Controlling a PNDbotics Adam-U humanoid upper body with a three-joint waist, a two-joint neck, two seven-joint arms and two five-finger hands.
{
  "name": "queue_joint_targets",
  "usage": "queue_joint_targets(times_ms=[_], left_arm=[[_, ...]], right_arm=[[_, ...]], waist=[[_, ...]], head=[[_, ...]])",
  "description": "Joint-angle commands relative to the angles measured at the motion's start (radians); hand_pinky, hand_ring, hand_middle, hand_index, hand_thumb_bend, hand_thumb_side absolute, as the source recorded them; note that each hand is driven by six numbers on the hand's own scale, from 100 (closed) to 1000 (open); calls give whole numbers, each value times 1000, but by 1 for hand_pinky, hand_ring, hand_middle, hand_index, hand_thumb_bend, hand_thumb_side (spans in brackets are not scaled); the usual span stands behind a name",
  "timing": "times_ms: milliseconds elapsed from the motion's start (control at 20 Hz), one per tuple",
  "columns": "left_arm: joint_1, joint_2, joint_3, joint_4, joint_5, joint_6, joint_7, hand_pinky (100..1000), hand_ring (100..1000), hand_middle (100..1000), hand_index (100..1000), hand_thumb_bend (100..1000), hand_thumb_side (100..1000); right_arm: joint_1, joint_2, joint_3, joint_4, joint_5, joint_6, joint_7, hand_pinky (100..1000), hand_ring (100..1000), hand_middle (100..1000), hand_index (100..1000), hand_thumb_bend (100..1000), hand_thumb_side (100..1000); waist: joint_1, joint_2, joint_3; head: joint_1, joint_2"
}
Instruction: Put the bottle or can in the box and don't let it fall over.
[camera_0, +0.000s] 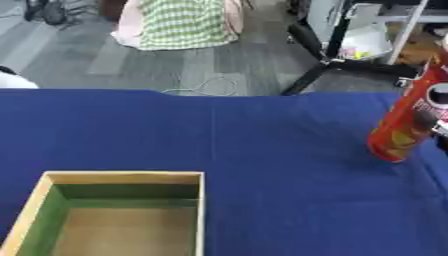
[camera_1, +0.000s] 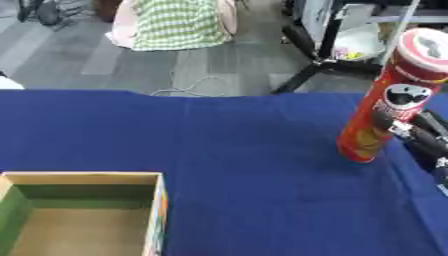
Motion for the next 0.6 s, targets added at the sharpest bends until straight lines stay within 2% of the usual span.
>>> queue_joint_targets(times_ms=[50, 300, 600], left_arm=[[-2, 14, 8, -20, -5, -2, -1, 935, 956, 803, 776, 100, 712], [-2, 14, 8, -20, -5, -3, -1, 935, 955, 803, 776, 100, 710], [-2, 14, 9, -20, -5, -3, -1, 936, 955, 804, 775, 100, 710]], right_arm=[[-7, -45, -8, -21, -19, 4, 5, 974, 1000, 997, 712, 1000, 436], [-7, -44, -8, -23, -41, 6, 15, 976, 1000, 993, 699, 1000, 385], [-6, -44, -8, -25, -75, 5, 27, 979, 1000, 982, 682, 913, 299]], waist=[[0, -20, -1], [1, -21, -1], [0, -23, -4]], head=[[-1, -10], [-1, -9], [0, -7]])
